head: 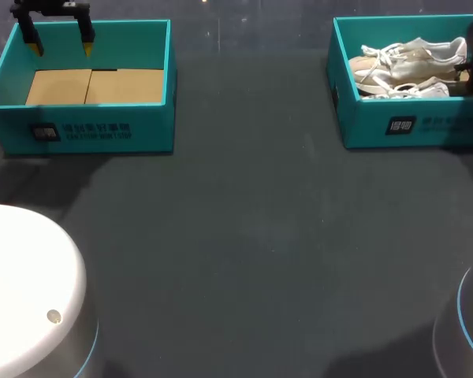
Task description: Take the shoe out of the shoebox, open the shoe tongue, remove and reinsert the insole, then place the shoe into the shoebox
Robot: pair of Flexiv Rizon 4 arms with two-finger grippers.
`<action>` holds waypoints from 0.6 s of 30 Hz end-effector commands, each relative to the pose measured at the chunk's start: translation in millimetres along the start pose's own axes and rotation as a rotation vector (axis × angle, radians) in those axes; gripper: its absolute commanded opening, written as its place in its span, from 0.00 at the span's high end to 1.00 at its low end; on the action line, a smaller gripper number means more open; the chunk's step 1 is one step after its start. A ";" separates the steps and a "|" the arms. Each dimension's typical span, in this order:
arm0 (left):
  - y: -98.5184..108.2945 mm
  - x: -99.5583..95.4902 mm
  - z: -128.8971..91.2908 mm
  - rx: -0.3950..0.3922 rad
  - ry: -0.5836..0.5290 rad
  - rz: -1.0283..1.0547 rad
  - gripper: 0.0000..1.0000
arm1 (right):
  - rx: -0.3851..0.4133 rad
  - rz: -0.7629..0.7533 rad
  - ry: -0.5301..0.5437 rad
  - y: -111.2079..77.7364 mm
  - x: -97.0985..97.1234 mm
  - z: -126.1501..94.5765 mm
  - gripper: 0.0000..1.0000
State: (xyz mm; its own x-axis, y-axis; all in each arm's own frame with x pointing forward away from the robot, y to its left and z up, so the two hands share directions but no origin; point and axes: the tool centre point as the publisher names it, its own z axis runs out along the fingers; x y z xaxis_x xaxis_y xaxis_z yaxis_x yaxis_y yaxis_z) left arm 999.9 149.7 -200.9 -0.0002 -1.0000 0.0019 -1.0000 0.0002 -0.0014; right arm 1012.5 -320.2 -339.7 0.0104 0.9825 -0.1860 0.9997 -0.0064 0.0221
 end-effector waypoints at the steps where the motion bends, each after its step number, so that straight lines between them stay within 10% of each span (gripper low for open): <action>1: -0.1 -0.1 -0.5 -0.001 -0.001 0.000 0.00 | -0.008 0.022 0.000 -2.4 -3.3 -11.1 1.00; 18: -0.1 -0.1 -0.5 -0.001 -0.001 0.000 0.00 | -0.015 0.060 -0.001 3.1 -17.8 -49.4 1.00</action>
State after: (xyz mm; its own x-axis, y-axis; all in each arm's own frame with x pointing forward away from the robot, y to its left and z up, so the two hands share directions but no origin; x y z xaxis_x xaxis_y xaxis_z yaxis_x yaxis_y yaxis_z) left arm 999.9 149.7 -200.9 -0.0002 -1.0000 0.0019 -1.0000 0.0002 -0.0014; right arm 1016.9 -329.8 -298.3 0.0689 0.9807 -0.1828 0.9969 -0.0609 0.0488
